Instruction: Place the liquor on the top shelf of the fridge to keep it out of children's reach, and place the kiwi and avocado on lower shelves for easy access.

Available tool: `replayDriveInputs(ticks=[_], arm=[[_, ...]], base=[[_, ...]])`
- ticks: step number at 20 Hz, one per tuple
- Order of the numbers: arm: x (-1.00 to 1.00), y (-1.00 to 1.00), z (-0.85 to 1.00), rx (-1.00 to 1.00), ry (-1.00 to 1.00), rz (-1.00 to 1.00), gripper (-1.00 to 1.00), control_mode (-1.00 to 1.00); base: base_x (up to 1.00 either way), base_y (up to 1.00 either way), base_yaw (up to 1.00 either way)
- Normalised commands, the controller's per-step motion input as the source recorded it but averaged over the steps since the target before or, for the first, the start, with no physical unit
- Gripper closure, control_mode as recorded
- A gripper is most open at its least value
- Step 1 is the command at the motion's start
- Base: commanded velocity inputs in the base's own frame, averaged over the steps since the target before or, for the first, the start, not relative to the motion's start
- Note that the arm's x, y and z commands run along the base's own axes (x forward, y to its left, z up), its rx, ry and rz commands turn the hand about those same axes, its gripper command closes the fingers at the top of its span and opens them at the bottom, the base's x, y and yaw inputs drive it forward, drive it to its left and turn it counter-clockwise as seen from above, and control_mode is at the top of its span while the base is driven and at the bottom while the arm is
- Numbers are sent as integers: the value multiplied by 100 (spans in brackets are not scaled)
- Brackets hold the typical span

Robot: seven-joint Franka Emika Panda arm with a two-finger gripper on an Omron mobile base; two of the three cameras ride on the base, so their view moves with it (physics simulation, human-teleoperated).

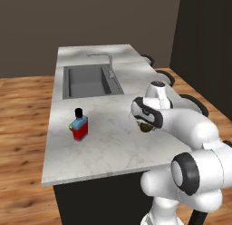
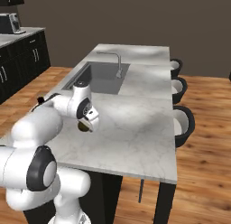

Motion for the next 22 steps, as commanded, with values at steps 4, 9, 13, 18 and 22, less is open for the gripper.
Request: replayDriveInputs(ticks=[4,9,13,18,22], arm=[[-76,-2,96,0,-5,35,100,-100],[-83,0,84,-5,-9,37,100,-100],[-50,5,85,-11,-5,24,100,-100],[-43,4,73,-12,-6,18,100,-100],[-39,11,61,-14,-3,13,100,-100]], base=[[0,0,0],[0,0,0],[0,0,0],[0,0,0],[0,0,0]])
